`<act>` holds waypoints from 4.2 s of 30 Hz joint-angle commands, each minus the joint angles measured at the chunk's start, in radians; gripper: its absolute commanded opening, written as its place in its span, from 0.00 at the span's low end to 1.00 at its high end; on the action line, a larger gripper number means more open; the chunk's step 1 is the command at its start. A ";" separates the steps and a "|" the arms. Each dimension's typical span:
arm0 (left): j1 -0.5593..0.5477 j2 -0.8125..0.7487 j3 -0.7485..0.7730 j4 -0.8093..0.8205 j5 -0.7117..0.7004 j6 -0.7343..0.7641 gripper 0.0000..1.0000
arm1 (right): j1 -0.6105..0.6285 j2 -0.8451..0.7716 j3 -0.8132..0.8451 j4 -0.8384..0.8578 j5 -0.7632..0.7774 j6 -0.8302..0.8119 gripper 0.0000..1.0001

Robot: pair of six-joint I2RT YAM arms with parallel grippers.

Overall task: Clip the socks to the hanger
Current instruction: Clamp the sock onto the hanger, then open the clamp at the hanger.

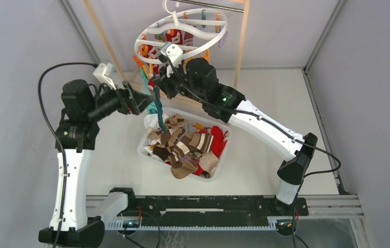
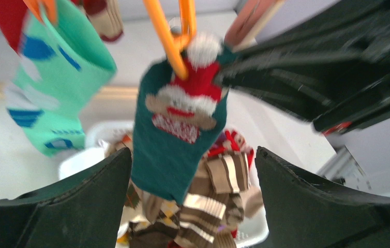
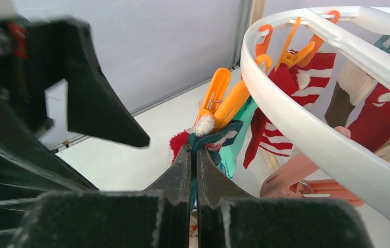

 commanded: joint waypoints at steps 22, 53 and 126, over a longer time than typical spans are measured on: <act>-0.041 0.083 -0.074 0.076 -0.049 0.034 0.00 | -0.095 -0.241 -0.219 0.209 -0.070 0.258 0.78; -0.041 0.050 -0.010 -0.024 -0.071 0.094 0.00 | -0.127 -0.197 -0.507 0.603 -0.003 0.318 0.61; -0.037 0.047 0.087 -0.127 -0.236 0.165 0.66 | -0.207 0.127 -0.638 1.701 -0.144 0.933 0.08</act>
